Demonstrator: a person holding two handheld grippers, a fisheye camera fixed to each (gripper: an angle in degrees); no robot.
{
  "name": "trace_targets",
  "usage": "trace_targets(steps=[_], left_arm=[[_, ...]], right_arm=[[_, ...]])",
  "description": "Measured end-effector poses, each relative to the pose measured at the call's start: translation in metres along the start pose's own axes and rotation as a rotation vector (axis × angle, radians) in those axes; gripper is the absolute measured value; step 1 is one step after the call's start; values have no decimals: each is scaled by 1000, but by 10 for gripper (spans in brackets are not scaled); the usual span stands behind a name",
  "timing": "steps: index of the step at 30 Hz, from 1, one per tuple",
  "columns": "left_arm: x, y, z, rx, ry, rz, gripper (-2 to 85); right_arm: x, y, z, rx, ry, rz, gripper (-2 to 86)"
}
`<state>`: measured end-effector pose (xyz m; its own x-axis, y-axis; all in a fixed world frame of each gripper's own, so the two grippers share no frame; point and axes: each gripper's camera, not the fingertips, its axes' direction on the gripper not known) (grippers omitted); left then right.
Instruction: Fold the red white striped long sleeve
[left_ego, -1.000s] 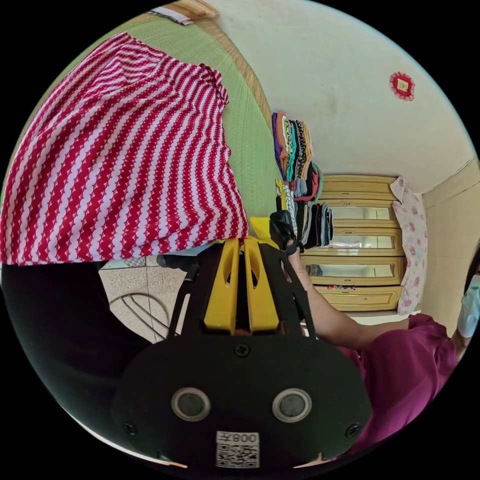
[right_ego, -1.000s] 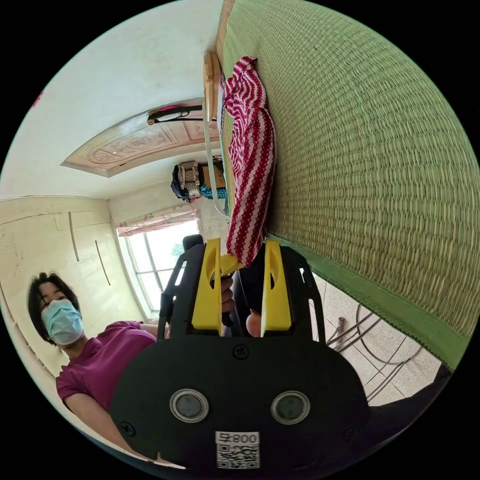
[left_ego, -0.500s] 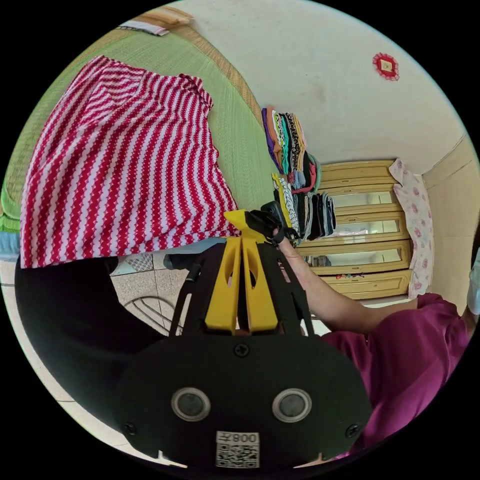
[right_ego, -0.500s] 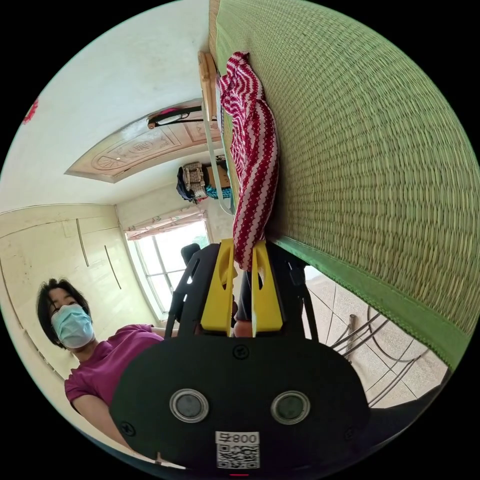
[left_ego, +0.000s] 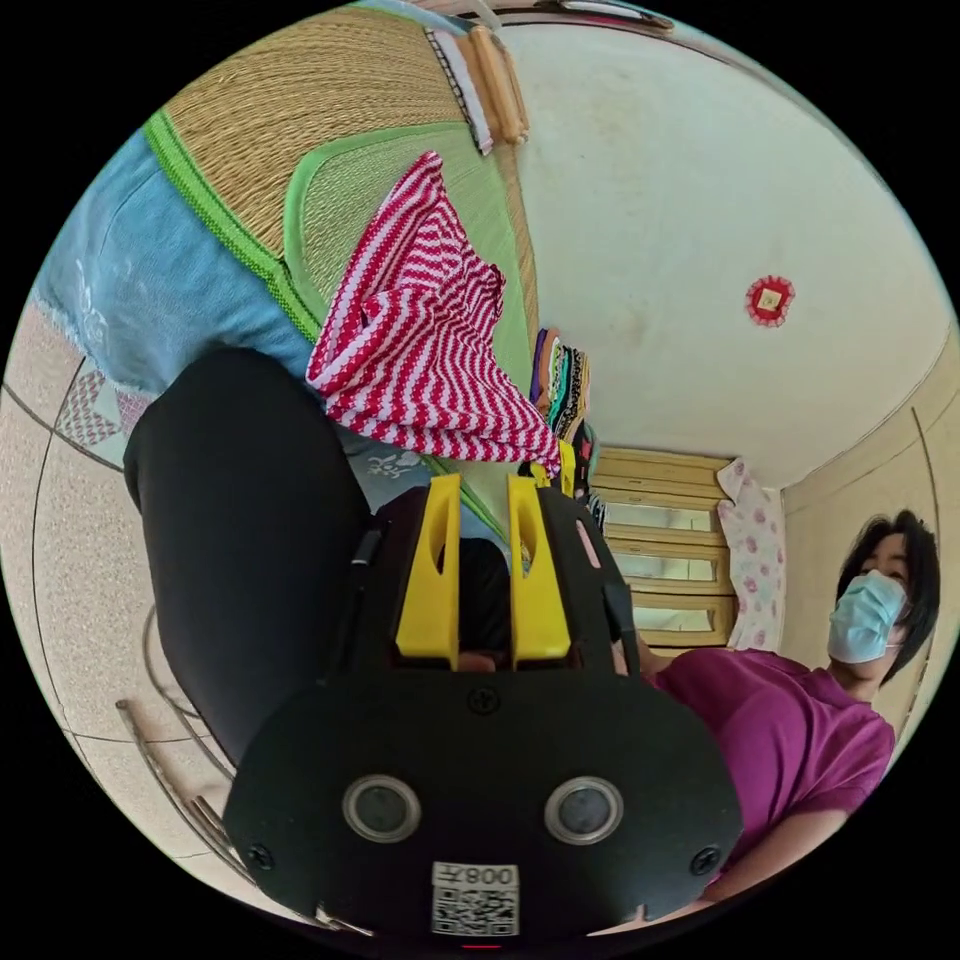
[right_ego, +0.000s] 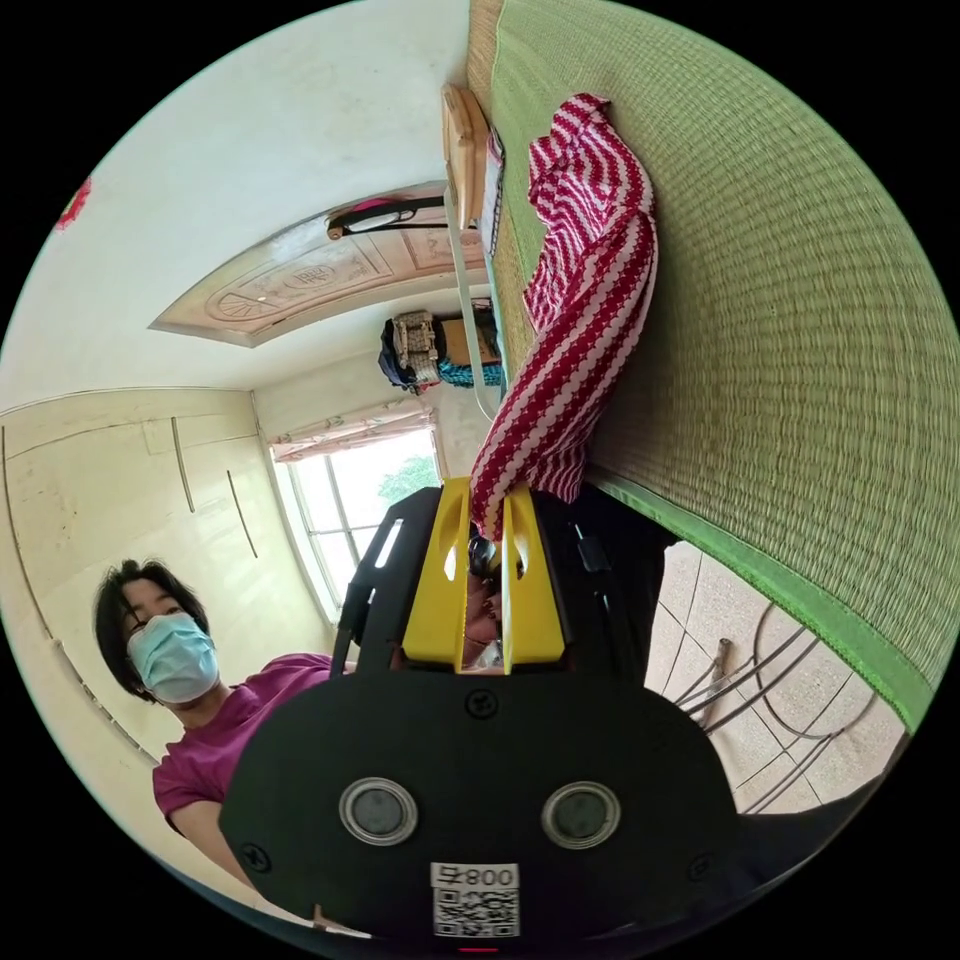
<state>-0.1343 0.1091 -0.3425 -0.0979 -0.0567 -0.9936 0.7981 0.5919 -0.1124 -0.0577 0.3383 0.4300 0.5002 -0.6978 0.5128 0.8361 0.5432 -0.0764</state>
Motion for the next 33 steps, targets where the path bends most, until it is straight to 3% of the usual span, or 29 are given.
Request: trace_targets(steps=[10,23,33], left_arm=[[-32,5,-33,220,79,-210,98],[-40,16,-31,236,189,-357,137],[-53,3,-44,388,181,-409,131]], right_arm=[[-17,-7,5,4,12,-4,55],[-25,-17,11,5,5,-18,53],[-18,-19,6,7,2,-15,52]])
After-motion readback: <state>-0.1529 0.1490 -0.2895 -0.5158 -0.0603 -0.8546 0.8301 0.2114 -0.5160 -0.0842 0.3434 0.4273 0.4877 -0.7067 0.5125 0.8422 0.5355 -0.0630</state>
